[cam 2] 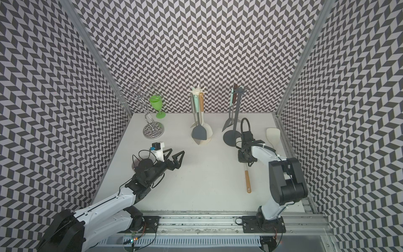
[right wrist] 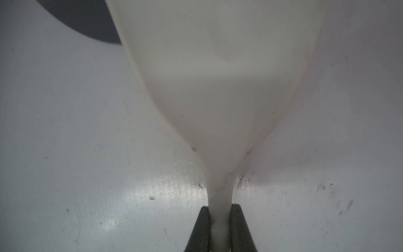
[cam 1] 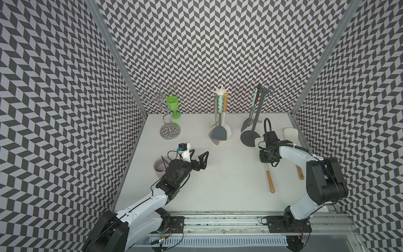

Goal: Take the spatula off the kitchen utensil rack
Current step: Place the spatula at the center of the board.

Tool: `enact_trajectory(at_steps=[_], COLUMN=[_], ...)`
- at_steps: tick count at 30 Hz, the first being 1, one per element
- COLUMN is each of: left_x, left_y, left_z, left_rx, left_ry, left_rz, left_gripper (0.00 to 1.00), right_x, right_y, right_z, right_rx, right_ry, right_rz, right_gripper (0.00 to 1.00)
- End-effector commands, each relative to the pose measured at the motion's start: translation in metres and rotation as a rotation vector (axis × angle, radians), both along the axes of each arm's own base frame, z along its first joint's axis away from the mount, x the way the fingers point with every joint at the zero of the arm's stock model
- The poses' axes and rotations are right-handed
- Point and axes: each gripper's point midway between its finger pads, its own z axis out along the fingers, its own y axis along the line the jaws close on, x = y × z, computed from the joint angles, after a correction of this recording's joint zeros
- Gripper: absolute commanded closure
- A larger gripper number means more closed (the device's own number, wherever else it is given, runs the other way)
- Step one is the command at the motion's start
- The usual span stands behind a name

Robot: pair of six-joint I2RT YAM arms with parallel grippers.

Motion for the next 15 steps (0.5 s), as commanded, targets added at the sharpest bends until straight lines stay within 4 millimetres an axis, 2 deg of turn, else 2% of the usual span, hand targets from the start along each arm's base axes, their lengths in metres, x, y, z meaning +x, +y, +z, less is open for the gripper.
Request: enact_trajectory(at_steps=[1,5,11,15], left_x=[-0.001,-0.003,-0.005,-0.005], left_y=[0.004,0.005,0.007,0.007], left_z=[0.007,0.01,0.013,0.014], left_rx=[-0.018,-0.026,-0.034,-0.037], left_ry=[-0.03,-0.038,-0.048,-0.048], left_rz=[0.013,0.013,0.018,0.018], left_gripper=[0.0,0.0,0.0,0.0], right_x=[0.024,0.038,0.054,0.059], right_y=[-0.018,-0.041,-0.067,-0.096], right_z=[0.015,0.018,0.041,0.048], right_rx=[-0.037,-0.054,-0.25,-0.293], right_ry=[-0.102,-0.135,-0.272,-0.293], right_rz=[0.015,0.007,0.132,0.082], right_gripper=[1.0,1.0,1.0,1.0])
